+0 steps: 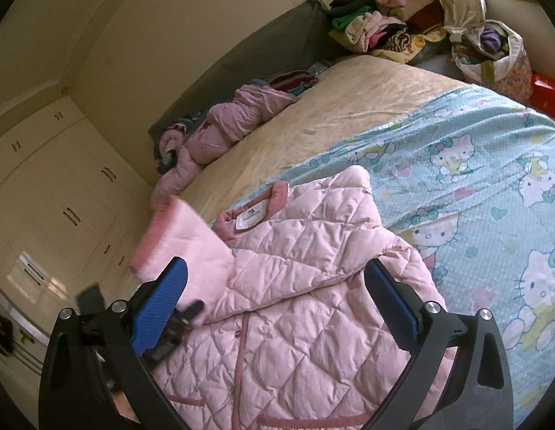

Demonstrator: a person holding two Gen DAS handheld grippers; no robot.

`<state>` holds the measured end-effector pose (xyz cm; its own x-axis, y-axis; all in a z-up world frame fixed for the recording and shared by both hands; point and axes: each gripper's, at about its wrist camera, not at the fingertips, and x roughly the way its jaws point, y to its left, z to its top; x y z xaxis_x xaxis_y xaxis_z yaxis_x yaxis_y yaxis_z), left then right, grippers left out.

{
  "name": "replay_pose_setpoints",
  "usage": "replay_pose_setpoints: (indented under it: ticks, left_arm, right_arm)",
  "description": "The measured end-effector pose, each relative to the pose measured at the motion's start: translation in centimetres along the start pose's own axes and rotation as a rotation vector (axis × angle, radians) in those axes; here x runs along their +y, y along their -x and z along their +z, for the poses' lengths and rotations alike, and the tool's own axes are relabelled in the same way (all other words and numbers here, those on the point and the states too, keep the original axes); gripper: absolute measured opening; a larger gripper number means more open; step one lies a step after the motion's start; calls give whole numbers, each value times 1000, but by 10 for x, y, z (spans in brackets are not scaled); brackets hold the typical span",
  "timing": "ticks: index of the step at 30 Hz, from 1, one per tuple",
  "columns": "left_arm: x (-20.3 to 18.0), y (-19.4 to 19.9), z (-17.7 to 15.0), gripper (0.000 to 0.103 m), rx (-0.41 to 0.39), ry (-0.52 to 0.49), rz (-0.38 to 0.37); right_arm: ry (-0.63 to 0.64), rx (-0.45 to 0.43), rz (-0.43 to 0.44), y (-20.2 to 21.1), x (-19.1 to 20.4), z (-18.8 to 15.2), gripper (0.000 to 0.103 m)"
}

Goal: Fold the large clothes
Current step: 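Lay the sleeve across the jacket front and open the left gripper, then grasp the folded sleeve's ribbed cuff with the right gripper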

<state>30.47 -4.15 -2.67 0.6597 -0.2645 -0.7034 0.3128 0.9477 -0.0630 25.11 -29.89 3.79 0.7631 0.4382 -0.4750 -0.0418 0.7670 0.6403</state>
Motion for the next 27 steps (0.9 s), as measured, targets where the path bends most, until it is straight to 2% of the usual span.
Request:
replay_pose_setpoints:
  ticks: [3, 8, 10, 12, 14, 16, 17, 20, 22, 27]
  left_arm:
    - [-11, -10, -11, 16, 27, -68, 21]
    - [-23, -16, -23, 27, 66, -139, 33]
    - [-26, -14, -27, 55, 82, -148, -1]
    - [-31, -5, -31, 60, 82, -176, -33]
    - [-39, 2, -36, 72, 67, -218, -20]
    - [-38, 13, -39, 76, 49, -248, 13]
    - [-35, 17, -39, 77, 48, -244, 18]
    - [-14, 29, -35, 87, 34, -193, 45]
    - [7, 38, -30, 93, 19, -130, 91]
    - [60, 60, -23, 93, -11, 12, 166]
  right_arm:
    - [-4, 6, 16, -1, 4, 2, 98]
    - [-52, 60, 88, -15, 10, 2, 98]
    - [-71, 91, 111, -22, 12, 2, 98]
    - [-80, 121, 127, -31, 15, 1, 98]
    - [-72, 134, 116, -39, 19, 0, 98]
    - [-84, 157, 119, -49, 21, -1, 98]
    - [-94, 169, 124, -54, 22, -2, 98]
    - [-97, 190, 101, -67, 22, -6, 98]
    - [-111, 219, 92, -81, 21, -9, 98]
    - [-147, 242, 44, -110, 12, -16, 96]
